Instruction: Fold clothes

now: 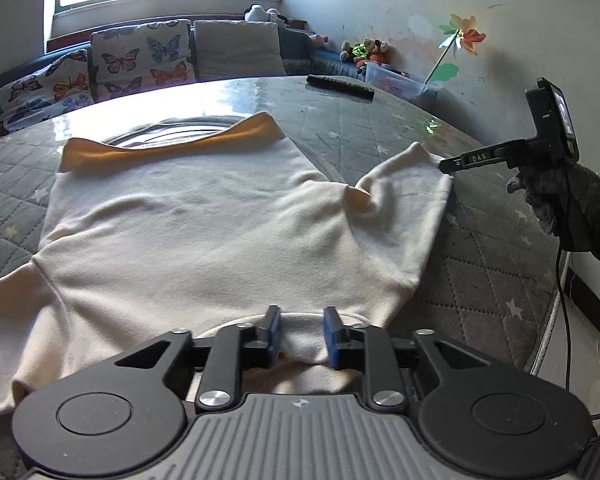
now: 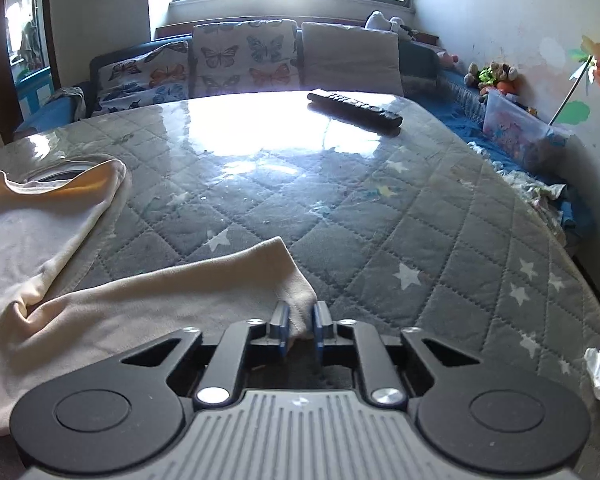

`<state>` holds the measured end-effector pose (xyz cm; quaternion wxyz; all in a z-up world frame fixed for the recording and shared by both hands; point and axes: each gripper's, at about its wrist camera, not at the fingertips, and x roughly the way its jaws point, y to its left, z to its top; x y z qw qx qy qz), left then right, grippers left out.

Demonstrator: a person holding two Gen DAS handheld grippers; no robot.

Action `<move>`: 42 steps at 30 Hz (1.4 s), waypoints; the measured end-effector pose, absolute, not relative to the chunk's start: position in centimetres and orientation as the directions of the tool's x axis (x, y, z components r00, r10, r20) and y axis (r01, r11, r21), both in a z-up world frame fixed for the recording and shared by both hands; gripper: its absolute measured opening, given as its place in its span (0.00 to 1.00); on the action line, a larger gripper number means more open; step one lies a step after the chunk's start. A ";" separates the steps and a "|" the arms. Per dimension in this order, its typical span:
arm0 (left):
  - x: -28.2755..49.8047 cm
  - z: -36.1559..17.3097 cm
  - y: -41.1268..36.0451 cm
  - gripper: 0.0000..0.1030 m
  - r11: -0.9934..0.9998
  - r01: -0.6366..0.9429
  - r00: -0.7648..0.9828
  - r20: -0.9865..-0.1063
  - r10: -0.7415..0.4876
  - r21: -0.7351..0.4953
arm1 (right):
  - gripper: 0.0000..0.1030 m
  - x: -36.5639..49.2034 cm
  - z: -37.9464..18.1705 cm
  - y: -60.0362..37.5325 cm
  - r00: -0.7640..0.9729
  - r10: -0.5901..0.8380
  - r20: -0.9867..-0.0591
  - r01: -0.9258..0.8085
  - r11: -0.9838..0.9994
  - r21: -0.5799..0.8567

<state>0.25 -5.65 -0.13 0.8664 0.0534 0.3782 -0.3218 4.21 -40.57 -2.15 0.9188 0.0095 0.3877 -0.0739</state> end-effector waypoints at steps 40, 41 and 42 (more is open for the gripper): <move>5.5 -0.9 17.0 0.30 0.970 -0.240 0.722 -0.664 0.195 0.024 | 0.49 3.8 -1.4 -15.7 0.506 0.422 -0.752 -0.643 0.765 -0.003; 5.5 -0.9 17.7 0.31 0.963 -0.269 0.714 -0.665 0.217 0.025 | 0.49 3.7 -1.6 -15.5 0.499 0.420 -0.758 -0.648 0.761 -0.005; 5.6 -1.0 18.3 0.31 0.955 -0.296 0.708 -0.666 0.235 0.022 | 0.49 3.7 -1.7 -15.5 0.498 0.418 -0.760 -0.649 0.760 -0.007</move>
